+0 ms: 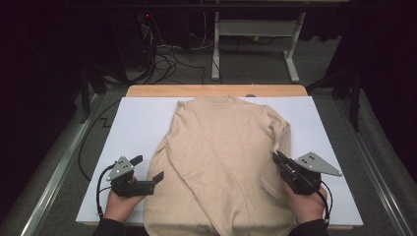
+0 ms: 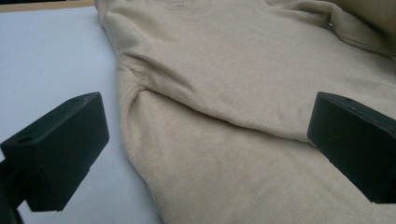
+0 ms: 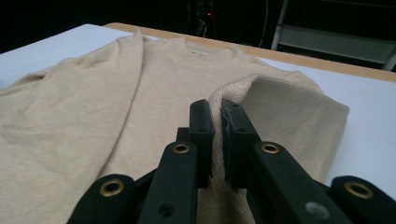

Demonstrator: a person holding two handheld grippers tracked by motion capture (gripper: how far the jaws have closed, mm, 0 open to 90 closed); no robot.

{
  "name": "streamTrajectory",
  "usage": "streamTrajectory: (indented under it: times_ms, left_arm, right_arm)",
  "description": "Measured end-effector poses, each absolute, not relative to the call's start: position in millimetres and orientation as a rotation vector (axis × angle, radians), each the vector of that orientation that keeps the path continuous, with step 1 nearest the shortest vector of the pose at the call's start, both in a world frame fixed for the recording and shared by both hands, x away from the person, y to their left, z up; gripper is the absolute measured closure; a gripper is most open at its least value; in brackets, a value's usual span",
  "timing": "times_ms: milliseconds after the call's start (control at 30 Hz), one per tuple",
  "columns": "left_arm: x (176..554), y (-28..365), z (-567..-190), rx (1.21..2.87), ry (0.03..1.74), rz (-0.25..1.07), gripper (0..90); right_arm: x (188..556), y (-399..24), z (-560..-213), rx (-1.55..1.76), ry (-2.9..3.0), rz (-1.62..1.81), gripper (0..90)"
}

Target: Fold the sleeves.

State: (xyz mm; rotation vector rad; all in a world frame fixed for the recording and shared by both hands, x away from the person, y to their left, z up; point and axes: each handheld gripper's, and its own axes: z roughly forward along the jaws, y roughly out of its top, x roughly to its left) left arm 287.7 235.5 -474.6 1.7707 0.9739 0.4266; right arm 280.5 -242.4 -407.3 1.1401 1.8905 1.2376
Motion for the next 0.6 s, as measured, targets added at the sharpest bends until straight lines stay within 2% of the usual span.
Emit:
streamTrajectory:
  times_ms: [600]
  left_arm:
    - [288, 238, -475, 1.757, 0.981, 0.416, 0.0]
  right_arm:
    - [296, -173, -417, 1.002, 2.054, 1.234, 84.6]
